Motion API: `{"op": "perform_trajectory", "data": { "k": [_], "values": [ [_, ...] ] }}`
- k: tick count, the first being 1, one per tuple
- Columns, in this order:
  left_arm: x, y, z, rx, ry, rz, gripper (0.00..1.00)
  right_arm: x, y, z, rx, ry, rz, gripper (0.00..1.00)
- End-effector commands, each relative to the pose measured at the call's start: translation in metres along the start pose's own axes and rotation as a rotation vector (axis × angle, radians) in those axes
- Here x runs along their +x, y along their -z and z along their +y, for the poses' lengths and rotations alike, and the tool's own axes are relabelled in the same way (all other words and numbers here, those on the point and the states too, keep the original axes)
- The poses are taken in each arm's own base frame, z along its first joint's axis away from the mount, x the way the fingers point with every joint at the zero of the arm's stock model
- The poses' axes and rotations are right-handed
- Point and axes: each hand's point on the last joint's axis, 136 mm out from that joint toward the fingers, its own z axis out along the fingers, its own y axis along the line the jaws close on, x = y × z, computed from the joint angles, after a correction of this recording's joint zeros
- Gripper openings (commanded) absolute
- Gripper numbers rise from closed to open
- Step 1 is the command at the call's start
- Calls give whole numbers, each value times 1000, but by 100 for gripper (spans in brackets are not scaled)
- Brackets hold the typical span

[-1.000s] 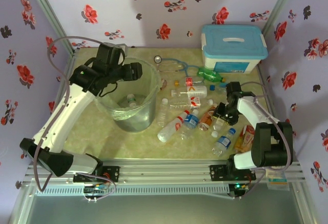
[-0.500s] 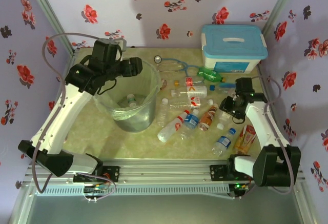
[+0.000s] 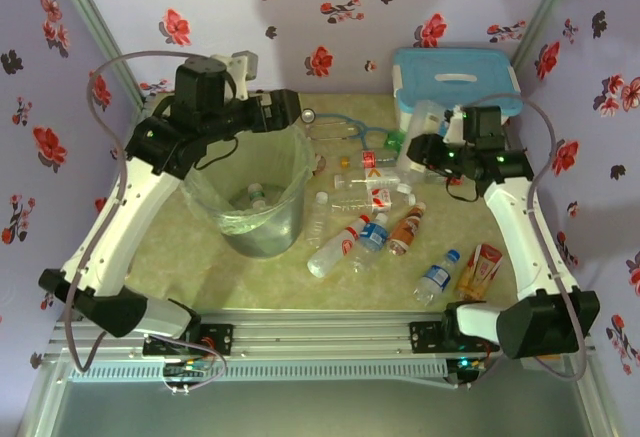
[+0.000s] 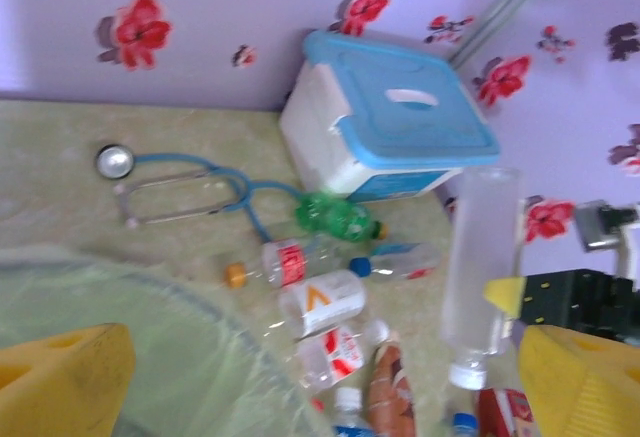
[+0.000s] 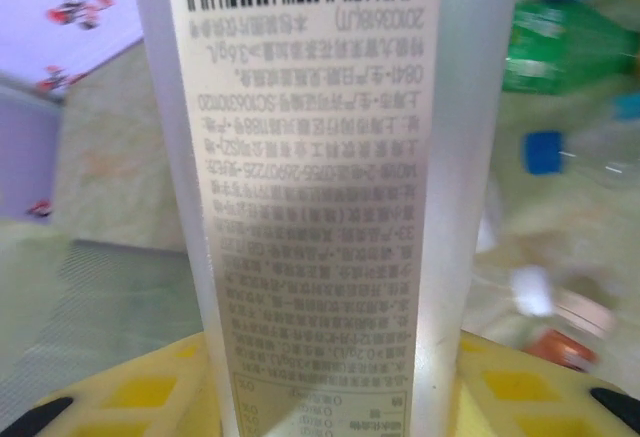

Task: Put the plastic bottles in the bin

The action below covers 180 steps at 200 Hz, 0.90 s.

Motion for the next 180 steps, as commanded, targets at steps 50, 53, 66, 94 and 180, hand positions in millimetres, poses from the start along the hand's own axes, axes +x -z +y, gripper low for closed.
{"op": "perform_trajectory", "data": {
  "k": [50, 53, 66, 94, 180],
  "values": [
    [-8, -36, -67, 200, -26, 26, 100, 8, 8, 134, -381, 352, 19, 43],
    [-7, -39, -68, 201, -27, 29, 100, 8, 9, 138, -391, 359, 17, 43],
    [-4, -48, -72, 206, -27, 43, 100, 12, 8, 152, -430, 387, 20, 43],
    [0, -65, -80, 222, -16, 61, 100, 20, 8, 170, -471, 416, 38, 43],
    [4, -90, -81, 241, 14, 69, 79, 25, 16, 185, -527, 438, 27, 43]
  ]
}}
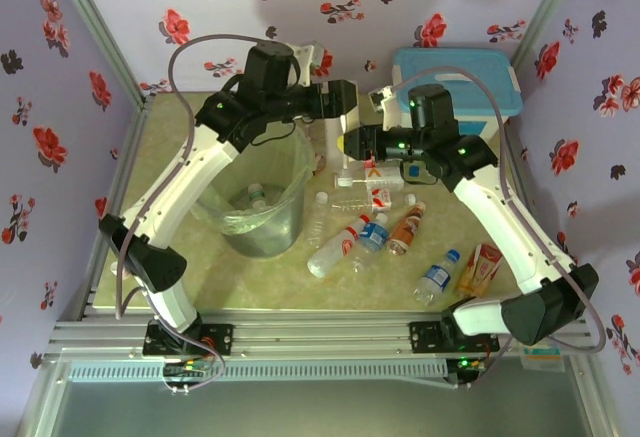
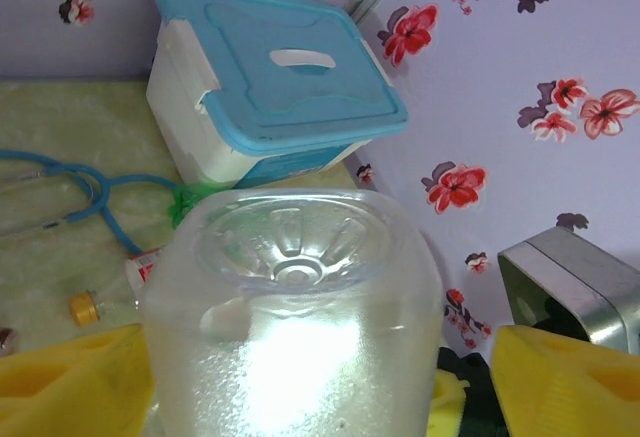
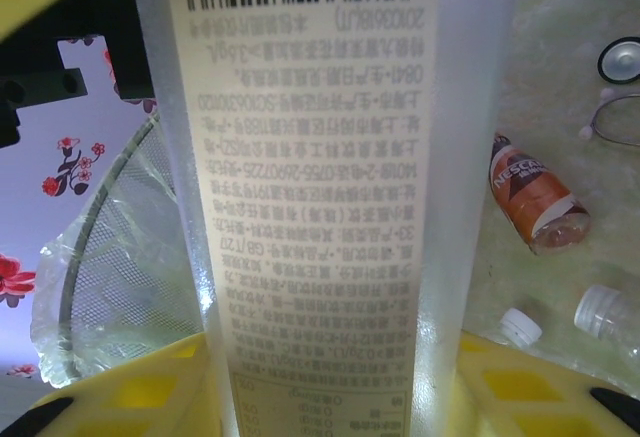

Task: Put the plastic bottles in the bin

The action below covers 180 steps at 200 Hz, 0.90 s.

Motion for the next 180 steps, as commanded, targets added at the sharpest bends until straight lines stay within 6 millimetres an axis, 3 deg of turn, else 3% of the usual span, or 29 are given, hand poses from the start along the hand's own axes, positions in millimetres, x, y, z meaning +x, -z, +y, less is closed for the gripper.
{"op": "perform_trajectory", "data": {
  "k": [1, 18, 48, 77, 94, 155, 180],
  "values": [
    [-10, 0, -15, 61, -11, -37, 79, -14, 7, 20, -59, 60, -45, 43],
    [-9, -3, -15, 70, -5, -37, 73, -13, 6, 22, -77, 49, -42, 43],
    [-7, -7, -13, 64, -2, -29, 71, -12, 4, 24, -93, 45, -43, 43],
    [-6, -10, -11, 59, 0, -22, 87, -14, 6, 27, -98, 53, -47, 43],
    [-5, -12, -9, 56, 2, -19, 89, -13, 7, 27, -96, 56, -46, 42],
    [-5, -13, -8, 54, 2, -20, 60, -10, 7, 23, -80, 49, -43, 42],
    [-7, -11, -6, 51, 14, -25, 55, -10, 7, 24, -79, 41, -35, 42]
  ]
}}
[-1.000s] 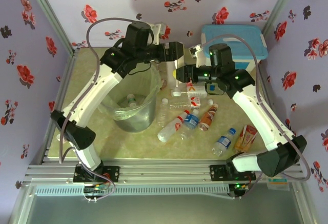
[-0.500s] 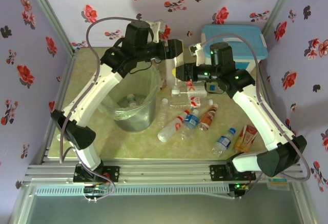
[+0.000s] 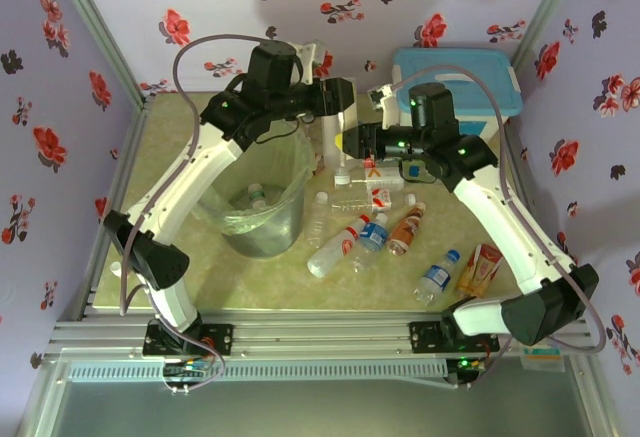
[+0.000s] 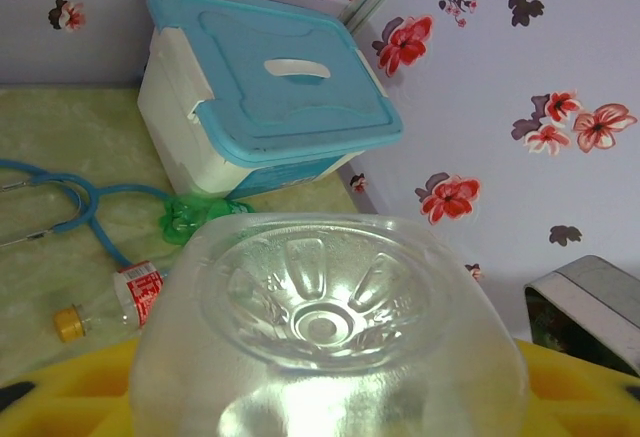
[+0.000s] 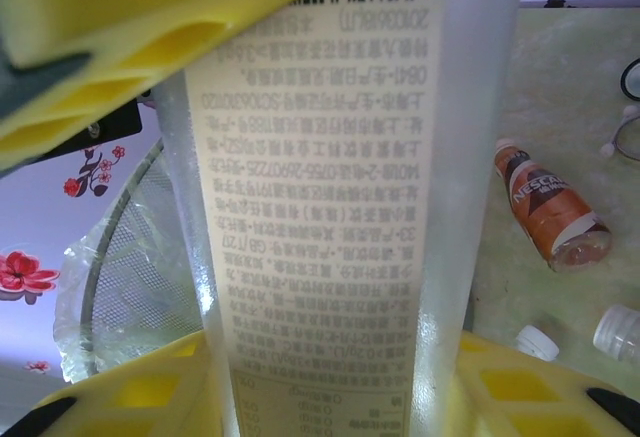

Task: Put the plastic bottles in the bin

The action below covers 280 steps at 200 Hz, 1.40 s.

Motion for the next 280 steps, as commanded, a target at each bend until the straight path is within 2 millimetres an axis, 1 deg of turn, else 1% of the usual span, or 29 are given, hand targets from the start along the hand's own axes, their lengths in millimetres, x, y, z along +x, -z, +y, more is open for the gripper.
{"op": "perform_trajectory", "data": {
  "k": [1, 12, 16, 32, 43, 59, 70, 74, 81, 100, 106, 117, 134, 149, 165, 184, 195, 207, 220, 223, 227, 235, 241, 255, 280],
  "values": [
    [-5, -1, -7, 38, -2, -16, 55, -6, 7, 15, -40, 23, -20, 43],
    [-6, 0, -6, 38, 1, -19, 53, -6, 7, 16, -40, 16, -15, 44],
    [-6, 0, -6, 37, 1, -21, 53, -7, 8, 16, -40, 16, -18, 46],
    [-8, 3, -5, 35, -1, -26, 52, -7, 11, 15, -27, 16, -18, 64],
    [-10, 5, -4, 34, -1, -31, 51, -8, 17, 13, -6, 14, -21, 71],
    [-15, 10, -5, 38, -4, -47, 50, -12, 31, 9, 21, 6, -55, 77],
    [-20, 15, -7, 42, -7, -62, 48, -14, 41, 2, 54, -9, -81, 81],
    [-22, 16, -7, 43, -7, -67, 47, -15, 45, -3, 75, -21, -87, 84],
    [-26, 19, -8, 45, -11, -79, 46, -15, 52, -13, 118, -45, -98, 86],
    [-38, 29, -10, 46, -23, -107, 44, -11, 75, -42, 238, -136, -108, 86],
    [-43, 34, -11, 46, -28, -120, 43, -9, 83, -55, 286, -172, -123, 86],
    [-52, 43, -12, 44, -40, -143, 41, -5, 95, -70, 346, -217, -134, 86],
    [-67, 62, -10, 30, -61, -178, 38, 10, 114, -95, 459, -301, -125, 86],
    [-79, 82, -7, 11, -68, -212, 36, 29, 127, -120, 562, -391, -91, 85],
    [-88, 107, 0, -20, -78, -241, 31, 50, 135, -140, 631, -465, -54, 84],
    [-92, 138, 13, -75, -82, -260, 26, 73, 143, -156, 705, -518, -11, 83],
    [-91, 155, 23, -115, -77, -259, 24, 84, 147, -164, 750, -541, 17, 82],
    [-85, 170, 36, -167, -67, -244, 21, 99, 152, -172, 814, -576, 59, 82],
    [-76, 181, 51, -227, -62, -223, 17, 118, 158, -178, 876, -624, 119, 81],
    [-70, 182, 57, -252, -54, -200, 16, 123, 159, -179, 890, -637, 136, 80],
    [-66, 184, 62, -276, -56, -189, 16, 128, 161, -180, 905, -647, 151, 80],
    [-55, 185, 75, -326, -53, -151, 13, 142, 165, -182, 939, -675, 202, 78],
    [-46, 184, 84, -359, -47, -118, 12, 150, 167, -182, 958, -694, 224, 77],
    [-28, 181, 100, -407, -42, -55, 10, 172, 178, -182, 1032, -741, 292, 74],
    [-5, 171, 123, -459, -24, 6, 9, 204, 193, -179, 1120, -798, 392, 71]
  ]
}}
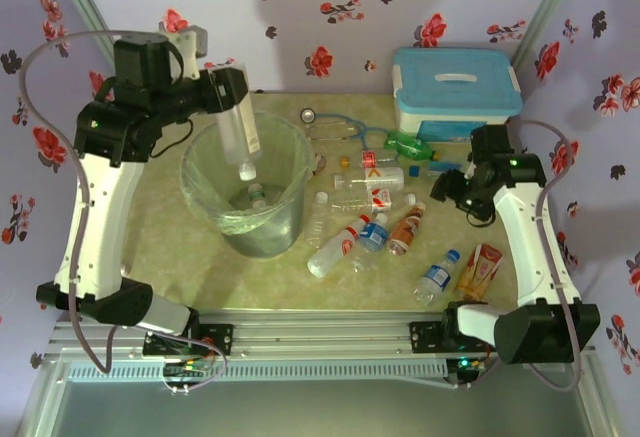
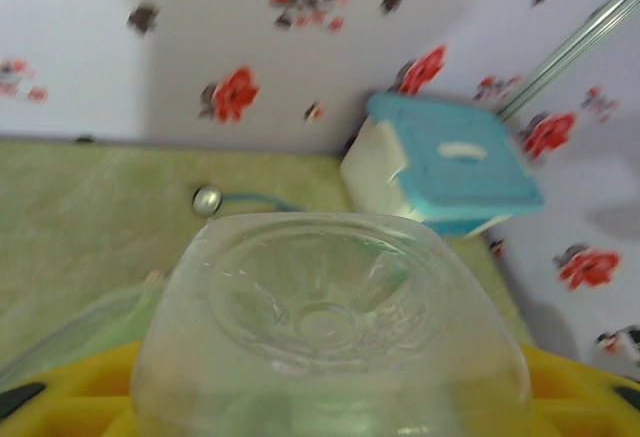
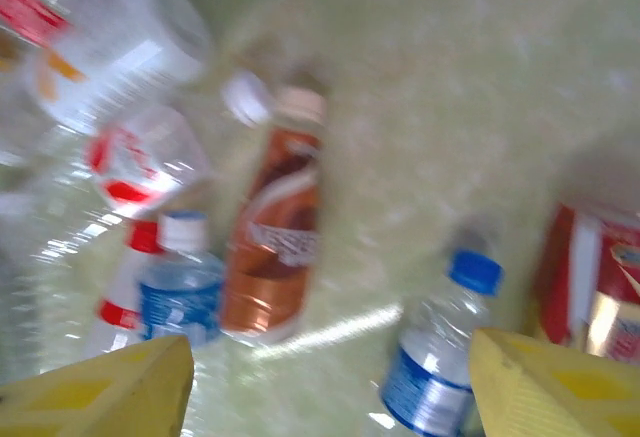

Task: Put the plastic bottles in the bin

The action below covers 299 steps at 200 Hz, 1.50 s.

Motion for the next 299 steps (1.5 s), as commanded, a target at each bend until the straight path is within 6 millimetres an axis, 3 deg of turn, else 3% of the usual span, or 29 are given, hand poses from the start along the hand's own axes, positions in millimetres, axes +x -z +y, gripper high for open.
{"op": "perform_trajectory", "data": {
  "k": [1, 17, 62, 107, 139, 146, 172, 217, 259, 299],
  "values": [
    [40, -22, 31, -105, -21, 139, 9, 33, -4, -41, 192, -57, 111, 71],
    [52, -31, 41, -131, -18, 161, 8, 41, -8, -51, 241, -69, 130, 69],
    [84, -56, 57, -172, -17, 212, 7, 38, -18, -77, 351, -75, 114, 68],
    [113, -80, 61, -170, -8, 260, 7, 36, -21, -112, 420, -145, 114, 75],
    [140, -96, 73, -194, 15, 303, 9, 40, -28, -118, 403, -194, 132, 79],
    [146, -98, 76, -199, 20, 312, 11, 42, -31, -119, 397, -203, 140, 80],
    [162, -102, 84, -215, 24, 345, 38, 53, -44, -123, 394, -226, 179, 83],
    [156, -100, 81, -208, 17, 323, 63, 63, -62, -126, 373, -281, 202, 89],
    [156, -100, 82, -208, 10, 323, 81, 59, -62, -130, 370, -310, 191, 93],
    [154, -102, 81, -205, 2, 319, 84, 57, -63, -133, 373, -346, 169, 94]
  ]
}}
